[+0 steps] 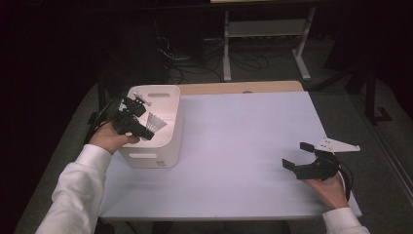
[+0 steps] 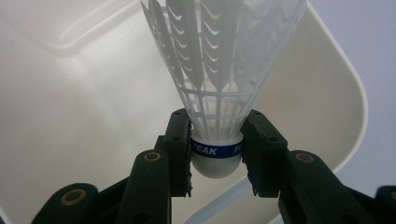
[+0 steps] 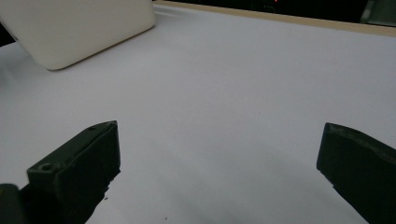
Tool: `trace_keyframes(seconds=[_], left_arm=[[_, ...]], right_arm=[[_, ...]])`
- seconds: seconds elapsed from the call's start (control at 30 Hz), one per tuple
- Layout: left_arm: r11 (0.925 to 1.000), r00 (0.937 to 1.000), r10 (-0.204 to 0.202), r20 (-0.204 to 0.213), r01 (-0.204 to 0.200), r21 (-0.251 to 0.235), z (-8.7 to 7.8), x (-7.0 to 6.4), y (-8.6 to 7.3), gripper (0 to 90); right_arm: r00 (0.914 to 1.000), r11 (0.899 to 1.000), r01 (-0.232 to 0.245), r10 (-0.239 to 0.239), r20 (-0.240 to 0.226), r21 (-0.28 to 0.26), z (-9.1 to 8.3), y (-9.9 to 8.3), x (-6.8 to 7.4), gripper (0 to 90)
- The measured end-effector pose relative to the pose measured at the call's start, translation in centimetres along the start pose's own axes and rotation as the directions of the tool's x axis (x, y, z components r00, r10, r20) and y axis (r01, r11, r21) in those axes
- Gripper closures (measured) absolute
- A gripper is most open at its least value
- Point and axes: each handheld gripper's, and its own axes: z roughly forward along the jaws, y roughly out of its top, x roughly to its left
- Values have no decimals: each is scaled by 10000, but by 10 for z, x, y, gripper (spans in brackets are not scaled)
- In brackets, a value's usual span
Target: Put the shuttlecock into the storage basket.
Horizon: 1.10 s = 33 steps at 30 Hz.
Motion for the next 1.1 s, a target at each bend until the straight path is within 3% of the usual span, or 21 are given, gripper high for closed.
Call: trace_keyframes(seconds=[0.63, 0.83, 0.9, 1.1], left_arm=[[9996, 9999, 37, 160, -41, 265, 20, 4, 2, 638], [9995, 9994, -69, 344, 59, 298, 20, 4, 3, 506], [9996, 9988, -153, 472, 141, 249, 19, 5, 3, 423], [9996, 9991, -282, 321, 285, -74, 15, 7, 3, 272]], right_arm=[[10000, 10000, 32, -31, -72, 45, 0, 0, 0, 0], [10000, 10000, 63, -63, -52, 1, 0, 0, 0, 0], [10000, 10000, 59, -59, -59, 5, 0, 0, 0, 0], [10000, 10000, 39, -39, -43, 40, 0, 0, 0, 0]])
